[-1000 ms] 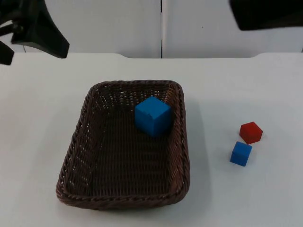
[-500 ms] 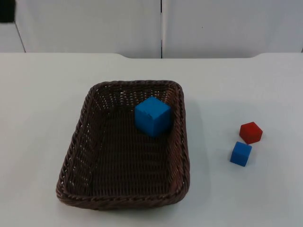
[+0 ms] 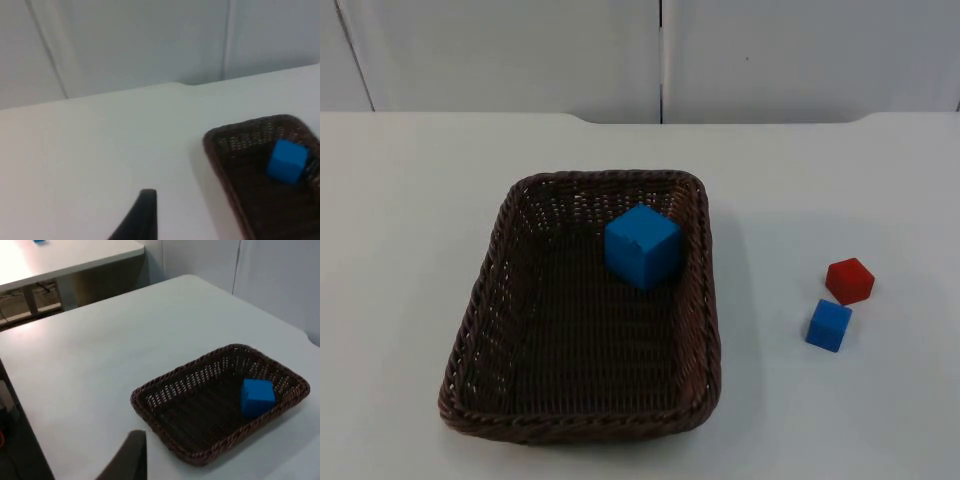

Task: Pick up the basket with the left hand and place the largest block into the basket with the right hand.

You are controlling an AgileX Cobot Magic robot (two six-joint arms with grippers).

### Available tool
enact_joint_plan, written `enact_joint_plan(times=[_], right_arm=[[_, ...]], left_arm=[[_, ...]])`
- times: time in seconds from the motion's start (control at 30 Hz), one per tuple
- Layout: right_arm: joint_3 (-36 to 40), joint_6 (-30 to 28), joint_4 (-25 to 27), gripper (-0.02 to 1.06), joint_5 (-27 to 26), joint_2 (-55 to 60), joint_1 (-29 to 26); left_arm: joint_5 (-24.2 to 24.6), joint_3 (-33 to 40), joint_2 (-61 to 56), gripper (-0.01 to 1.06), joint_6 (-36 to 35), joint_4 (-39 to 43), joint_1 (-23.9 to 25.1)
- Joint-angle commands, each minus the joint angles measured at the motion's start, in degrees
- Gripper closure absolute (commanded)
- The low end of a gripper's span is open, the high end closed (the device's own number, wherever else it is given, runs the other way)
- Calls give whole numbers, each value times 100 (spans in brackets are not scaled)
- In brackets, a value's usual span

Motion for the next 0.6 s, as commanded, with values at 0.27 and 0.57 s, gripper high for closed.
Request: enact_joint_plan(times=[0.27, 0.57], right_arm=[[436, 228, -22, -1, 779, -850, -5], [436, 445, -22, -1, 1214, -1742, -5]], left_arm=[[754, 34, -960, 8, -767, 896, 14], [1000, 1103, -2066, 8, -1291, 1106, 14]])
